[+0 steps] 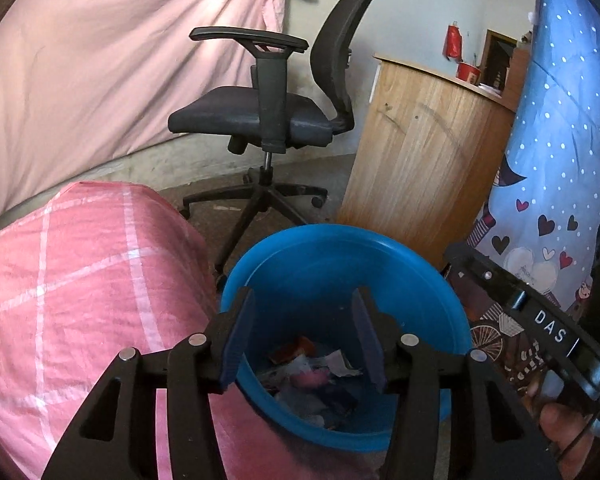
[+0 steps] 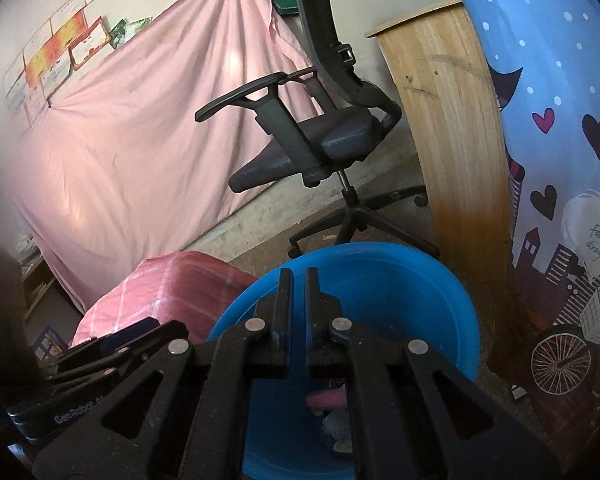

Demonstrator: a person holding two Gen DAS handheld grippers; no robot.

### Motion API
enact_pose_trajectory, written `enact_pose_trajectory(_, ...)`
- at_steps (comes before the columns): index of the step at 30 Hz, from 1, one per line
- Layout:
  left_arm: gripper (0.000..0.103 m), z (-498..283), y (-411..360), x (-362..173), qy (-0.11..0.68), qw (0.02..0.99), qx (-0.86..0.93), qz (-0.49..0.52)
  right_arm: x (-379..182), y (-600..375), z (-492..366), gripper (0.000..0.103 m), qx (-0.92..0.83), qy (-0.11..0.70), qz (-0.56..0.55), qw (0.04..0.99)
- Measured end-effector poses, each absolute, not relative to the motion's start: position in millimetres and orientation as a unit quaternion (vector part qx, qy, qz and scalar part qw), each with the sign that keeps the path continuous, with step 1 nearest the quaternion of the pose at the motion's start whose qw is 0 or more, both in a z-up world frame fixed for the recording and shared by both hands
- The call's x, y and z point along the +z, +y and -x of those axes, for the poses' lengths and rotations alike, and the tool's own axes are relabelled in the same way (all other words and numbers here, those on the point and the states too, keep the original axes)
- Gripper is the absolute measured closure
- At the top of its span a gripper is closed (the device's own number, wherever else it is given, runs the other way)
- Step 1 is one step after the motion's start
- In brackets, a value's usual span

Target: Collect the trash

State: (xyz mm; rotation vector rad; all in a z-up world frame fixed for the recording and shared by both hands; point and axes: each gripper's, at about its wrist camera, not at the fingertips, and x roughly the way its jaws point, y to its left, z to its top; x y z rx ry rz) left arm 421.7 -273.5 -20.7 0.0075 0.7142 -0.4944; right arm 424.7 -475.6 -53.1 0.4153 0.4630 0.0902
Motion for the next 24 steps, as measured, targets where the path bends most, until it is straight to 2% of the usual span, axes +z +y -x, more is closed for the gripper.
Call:
enact_pose_trajectory(4,0.058,-417.1,-263.4,-15.3,0.329,0.919,-0.217,0.006,-47.1,-473.2,-422.9,0.071,0.046,0.219,-0.198,0.954)
enact_pose_trajectory(8,0.045,-402.3,-242.6,-5.2,0.283,0.942,-0.179,0.030,-37.6,-467.9,-419.4,0.071,0.050,0.205,-0.184,0.960)
enact_pose_trajectory(11,0.044,-395.5,-227.6,2.8,0.262,0.951,-0.158,0.042,-32.9,-462.9,-417.7,0.070,0.052,0.199,-0.172,0.964)
enact_pose_trajectory(13,0.038,-393.2,-218.6,8.2,0.256,0.954,-0.147,0.047,-30.0,-457.3,-417.0,0.069,0.057,0.198,-0.166,0.965)
enact_pose_trajectory(15,0.021,-388.4,-208.7,12.5,0.247,0.958,-0.136,0.055,-27.2,-450.1,-415.8,0.067,0.057,0.195,-0.157,0.966)
enact_pose_trajectory(18,0.014,-380.0,-194.3,16.6,0.229,0.962,-0.128,0.072,-22.4,-435.9,-411.6,0.050,0.044,0.192,-0.133,0.971)
enact_pose_trajectory(20,0.005,-374.5,-184.4,18.1,0.221,0.965,-0.119,0.080,-19.5,-426.3,-408.1,0.029,0.038,0.186,-0.118,0.975)
enact_pose_trajectory(24,0.003,-367.6,-168.5,16.6,0.215,0.967,-0.103,0.092,-15.2,-410.2,-398.5,0.017,0.026,0.172,-0.091,0.981)
